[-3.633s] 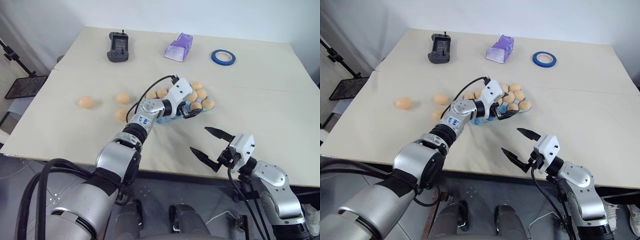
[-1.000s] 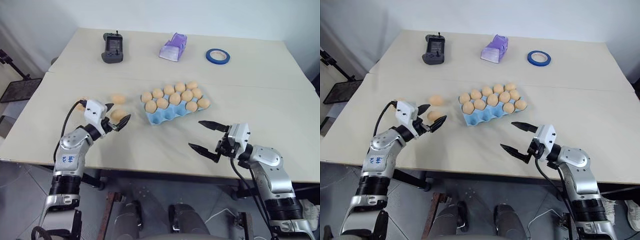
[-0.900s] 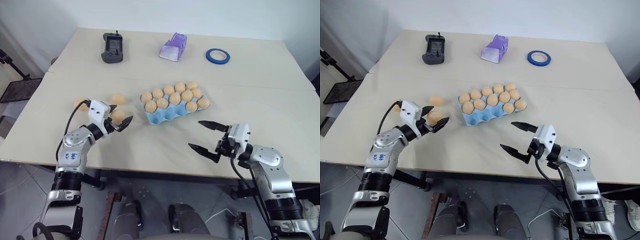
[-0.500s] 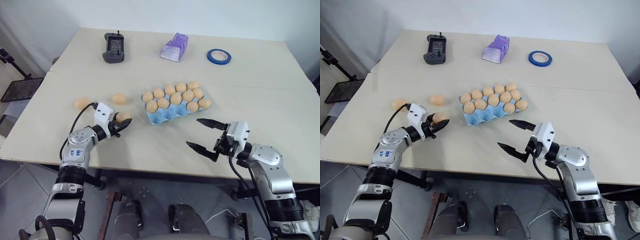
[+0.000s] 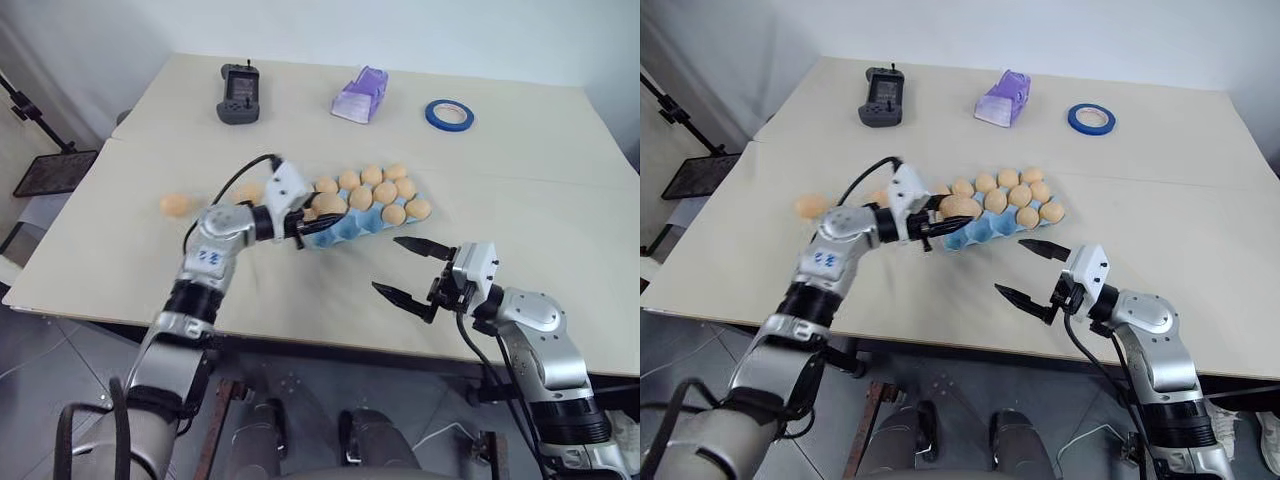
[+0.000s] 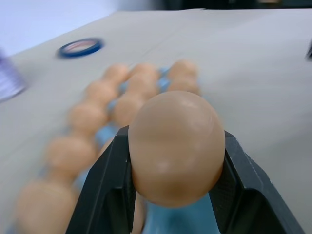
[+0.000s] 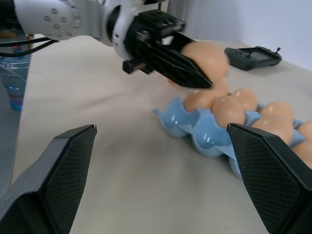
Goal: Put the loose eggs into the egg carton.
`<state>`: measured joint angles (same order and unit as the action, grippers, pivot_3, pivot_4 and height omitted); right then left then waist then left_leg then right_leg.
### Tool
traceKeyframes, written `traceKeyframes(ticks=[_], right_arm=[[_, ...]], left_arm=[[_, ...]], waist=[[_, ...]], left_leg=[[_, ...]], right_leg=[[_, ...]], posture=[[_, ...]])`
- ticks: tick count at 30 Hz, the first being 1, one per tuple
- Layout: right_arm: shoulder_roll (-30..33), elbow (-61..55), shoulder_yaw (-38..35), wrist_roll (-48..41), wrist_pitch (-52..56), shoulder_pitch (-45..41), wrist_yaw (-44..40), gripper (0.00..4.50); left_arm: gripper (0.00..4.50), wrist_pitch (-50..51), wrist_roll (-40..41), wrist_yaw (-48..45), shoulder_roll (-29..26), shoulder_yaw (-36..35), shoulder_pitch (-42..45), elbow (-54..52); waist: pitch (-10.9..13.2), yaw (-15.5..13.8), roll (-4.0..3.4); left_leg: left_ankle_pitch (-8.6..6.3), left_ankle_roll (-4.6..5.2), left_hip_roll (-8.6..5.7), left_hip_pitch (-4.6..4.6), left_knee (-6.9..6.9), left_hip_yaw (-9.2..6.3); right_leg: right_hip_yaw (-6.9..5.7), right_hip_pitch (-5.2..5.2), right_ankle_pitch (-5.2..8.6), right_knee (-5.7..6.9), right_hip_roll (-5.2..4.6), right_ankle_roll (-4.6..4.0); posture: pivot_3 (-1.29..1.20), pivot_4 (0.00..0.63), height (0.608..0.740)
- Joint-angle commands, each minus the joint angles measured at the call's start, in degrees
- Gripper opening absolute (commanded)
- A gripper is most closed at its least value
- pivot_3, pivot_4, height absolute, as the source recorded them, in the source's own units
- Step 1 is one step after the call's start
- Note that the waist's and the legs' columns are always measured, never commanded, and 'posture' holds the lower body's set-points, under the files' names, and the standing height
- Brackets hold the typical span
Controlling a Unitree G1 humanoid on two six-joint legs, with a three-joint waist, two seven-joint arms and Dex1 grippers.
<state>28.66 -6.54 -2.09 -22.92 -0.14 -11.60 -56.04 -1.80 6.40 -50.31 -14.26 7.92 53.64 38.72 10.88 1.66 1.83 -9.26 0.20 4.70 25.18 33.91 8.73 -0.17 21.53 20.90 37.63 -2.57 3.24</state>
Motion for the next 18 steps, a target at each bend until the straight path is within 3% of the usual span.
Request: traceKeyframes(ticks=[1, 8, 17, 18], right_arm=[[0.27, -1.39, -0.91, -0.19, -0.79, -0.04, 0.76, 4.5], [0.31, -3.72, -1.58, 0.45, -0.89, 2.52, 3.04, 4.5], [0.36, -9.9, -2.01, 0.31, 0.94, 6.45, 7.19, 4.5], [0.42, -10.44, -2.08, 0.22, 1.24, 6.75, 7.6, 4.5]], left_arm=[[1.63, -4.9, -1.94, -0.3, 2.6, 0.62, 4.8, 8.79], [1.63, -10.72, -4.72, 2.59, 7.57, -0.43, 13.4, 25.82], [1.63, -11.89, -7.6, 5.26, 10.94, -1.07, 16.45, 33.91], [1.95, -11.91, -7.34, 4.64, 11.03, -1.52, 16.48, 34.04]], waist=[[0.01, 0.21, 0.01], [0.04, 0.07, 0.06], [0.05, -0.03, 0.07], [0.05, -0.01, 0.07]], left_leg=[[0.0, 0.01, 0.0, 0.01, 0.0, 0.0], [0.11, 0.19, 0.02, 0.1, 0.01, -0.11], [0.09, 0.18, 0.0, 0.14, 0.05, -0.18], [0.09, 0.18, 0.0, 0.15, 0.05, -0.19]], right_leg=[[0.01, 0.01, 0.0, 0.0, 0.01, 0.0], [-0.07, 0.07, 0.05, -0.01, 0.08, 0.04], [-0.17, 0.05, 0.06, -0.03, 0.07, 0.06], [-0.18, 0.05, 0.06, -0.03, 0.07, 0.06]], posture=[[0.0, 0.15, 0.74], [0.0, 0.15, 0.74], [0.0, 0.15, 0.74], [0.0, 0.15, 0.74]])
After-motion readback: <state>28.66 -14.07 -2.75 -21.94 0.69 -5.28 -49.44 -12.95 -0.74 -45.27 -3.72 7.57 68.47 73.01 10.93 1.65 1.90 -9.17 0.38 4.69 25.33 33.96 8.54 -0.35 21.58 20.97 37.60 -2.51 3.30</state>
